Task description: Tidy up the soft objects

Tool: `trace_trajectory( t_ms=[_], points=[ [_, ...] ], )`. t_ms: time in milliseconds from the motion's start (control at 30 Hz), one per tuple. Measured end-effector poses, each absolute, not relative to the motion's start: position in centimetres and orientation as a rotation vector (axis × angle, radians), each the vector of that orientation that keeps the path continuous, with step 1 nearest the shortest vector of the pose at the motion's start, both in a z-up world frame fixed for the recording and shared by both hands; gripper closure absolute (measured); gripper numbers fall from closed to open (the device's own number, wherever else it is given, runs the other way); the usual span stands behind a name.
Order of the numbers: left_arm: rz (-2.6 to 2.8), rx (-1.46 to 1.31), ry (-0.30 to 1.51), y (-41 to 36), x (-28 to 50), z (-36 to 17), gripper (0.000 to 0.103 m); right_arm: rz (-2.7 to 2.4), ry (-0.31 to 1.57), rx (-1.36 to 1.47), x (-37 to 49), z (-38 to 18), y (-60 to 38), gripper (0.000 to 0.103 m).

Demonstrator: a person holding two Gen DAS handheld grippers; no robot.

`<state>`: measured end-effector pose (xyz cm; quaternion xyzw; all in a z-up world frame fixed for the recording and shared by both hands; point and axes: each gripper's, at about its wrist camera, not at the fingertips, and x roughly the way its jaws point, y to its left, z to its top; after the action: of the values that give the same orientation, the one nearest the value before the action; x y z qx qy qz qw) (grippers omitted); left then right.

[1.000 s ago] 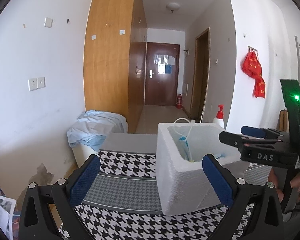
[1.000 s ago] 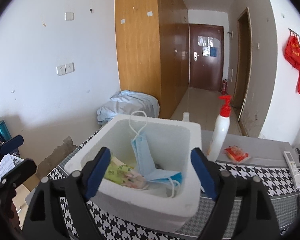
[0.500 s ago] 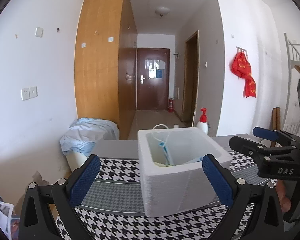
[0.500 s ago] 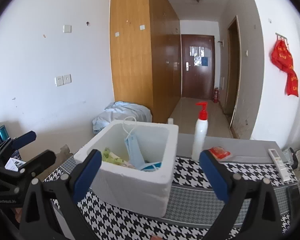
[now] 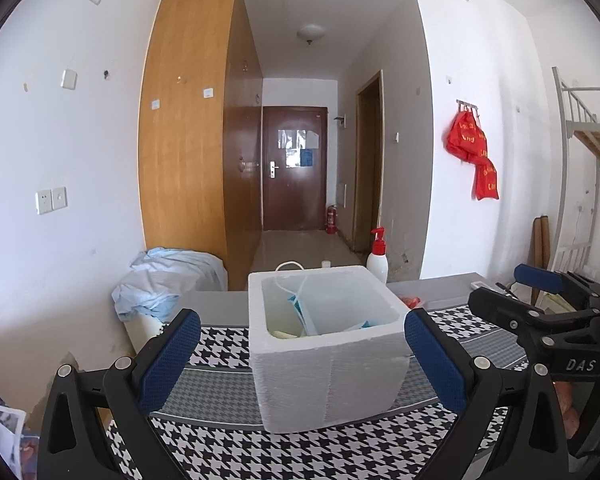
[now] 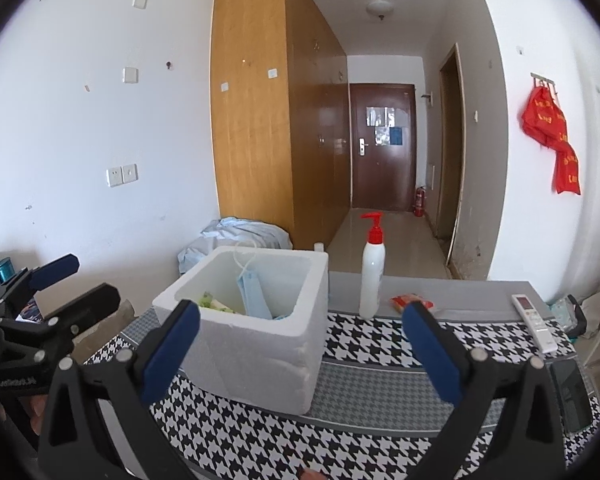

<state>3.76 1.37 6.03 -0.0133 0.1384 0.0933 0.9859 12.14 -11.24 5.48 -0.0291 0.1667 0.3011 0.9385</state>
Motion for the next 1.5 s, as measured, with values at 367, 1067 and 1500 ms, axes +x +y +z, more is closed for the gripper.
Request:
trace_trajectory(
  t_ms=[367,1067,1500],
  points=[
    [0.182,-0.018,0.251,0.4,2.8,6.2,0.001,0.603,0.296,-0.069,10.4,5.3,-12.3,0.001],
    [0.188,-0.030,0.211,-0.5,0.6,3.7,0.001,0.604,0.288,-0.051,8.1,2.6,-14.4,0.001],
    [0.213,-0.028,0.221,-0.6,0.0,1.8,0.001,0.595,0.313,-0.030,7.7,1.0,-15.1,0.001]
  ],
)
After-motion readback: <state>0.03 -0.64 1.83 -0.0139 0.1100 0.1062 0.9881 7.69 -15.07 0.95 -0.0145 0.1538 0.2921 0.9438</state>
